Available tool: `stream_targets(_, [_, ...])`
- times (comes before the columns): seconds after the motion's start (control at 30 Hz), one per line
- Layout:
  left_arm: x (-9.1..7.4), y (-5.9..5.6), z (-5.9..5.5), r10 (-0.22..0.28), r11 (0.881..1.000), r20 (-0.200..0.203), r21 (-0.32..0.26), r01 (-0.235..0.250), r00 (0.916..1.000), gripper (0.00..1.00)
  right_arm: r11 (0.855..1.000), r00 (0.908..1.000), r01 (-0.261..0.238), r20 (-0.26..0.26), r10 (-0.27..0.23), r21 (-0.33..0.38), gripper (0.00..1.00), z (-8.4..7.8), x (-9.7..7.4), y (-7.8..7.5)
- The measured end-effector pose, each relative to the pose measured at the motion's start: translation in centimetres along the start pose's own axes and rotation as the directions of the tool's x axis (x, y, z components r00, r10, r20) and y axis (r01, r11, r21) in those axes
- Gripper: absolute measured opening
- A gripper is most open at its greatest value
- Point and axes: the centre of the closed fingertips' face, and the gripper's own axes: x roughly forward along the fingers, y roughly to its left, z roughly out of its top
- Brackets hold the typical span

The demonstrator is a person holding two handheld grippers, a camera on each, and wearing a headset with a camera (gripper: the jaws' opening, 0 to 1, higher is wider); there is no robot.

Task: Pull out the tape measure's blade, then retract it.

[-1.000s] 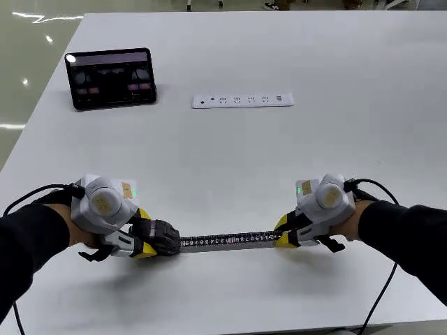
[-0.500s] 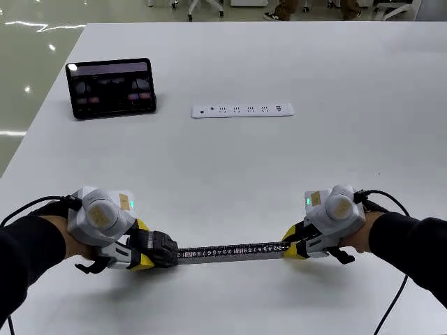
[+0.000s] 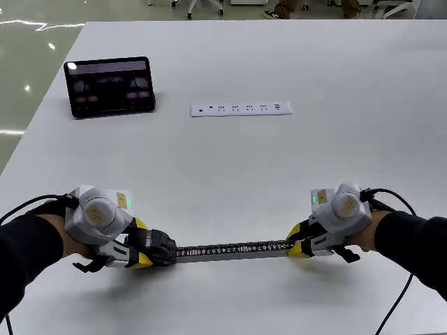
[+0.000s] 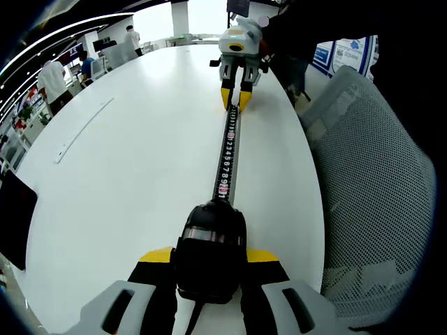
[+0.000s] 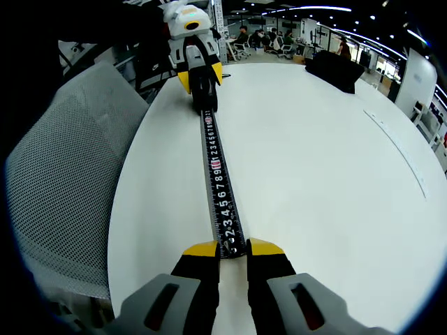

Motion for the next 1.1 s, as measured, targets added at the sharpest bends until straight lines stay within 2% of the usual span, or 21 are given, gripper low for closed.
stream_targets(0.3, [0.2,0.3,-0.1,0.004,1.000,0.002,0.001,-0.004,1.0000,0.31,0.999,0.9999,-0.013,0.000,0.013,0.030,0.10,0.0,0.1,-0.1])
stream_targets(0.53, [0.3,0.3,0.0,-0.002,1.000,-0.010,-0.006,0.002,0.9999,0.31,1.000,0.9995,-0.023,-0.023,0.024,0.005,0.10,0.0,0.3,0.0])
stream_targets(0.6, [0.4,0.4,-0.1,-0.001,1.000,-0.025,0.019,0.002,0.9997,0.31,1.000,0.9991,-0.029,-0.032,0.029,-0.003,0.10,0.0,0.2,0.0])
stream_targets(0.73, [0.3,0.4,-0.1,-0.017,1.000,-0.007,0.002,0.017,0.9998,0.32,0.999,0.9987,-0.031,-0.040,0.031,-0.012,0.11,0.0,0.3,0.0])
stream_targets(0.87, [0.2,0.3,0.0,-0.017,1.000,-0.003,0.016,0.017,0.9998,0.33,0.999,0.9973,-0.025,-0.070,0.023,-0.031,0.11,0.1,0.4,0.2])
stream_targets(0.9, [0.3,0.2,0.0,-0.017,1.000,0.001,-0.004,0.017,0.9999,0.34,0.999,0.9964,-0.025,-0.082,0.021,-0.044,0.12,0.1,0.4,0.2])
stream_targets(0.93, [0.4,0.1,-0.6,-0.018,0.999,-0.013,-0.040,0.018,0.9997,0.34,0.998,0.9951,-0.022,-0.097,0.017,-0.055,0.12,0.1,0.4,0.2])
stream_targets(1.0, [0.3,0.6,-0.8,0.013,0.999,-0.007,-0.045,-0.013,0.9999,0.38,0.997,0.9925,-0.008,-0.122,0.000,-0.071,0.12,0.1,0.3,0.1])
stream_targets(1.03, [0.1,0.8,-0.9,0.037,0.996,-0.002,-0.076,-0.037,0.9993,0.41,0.997,0.9929,0.024,-0.115,-0.032,-0.070,0.13,0.3,0.3,-0.2])
stream_targets(1.1, [-0.3,1.1,-1.1,0.060,0.986,0.026,-0.154,-0.055,0.9979,0.45,0.998,0.9956,0.046,-0.079,-0.049,-0.041,0.21,1.0,0.0,-0.4])
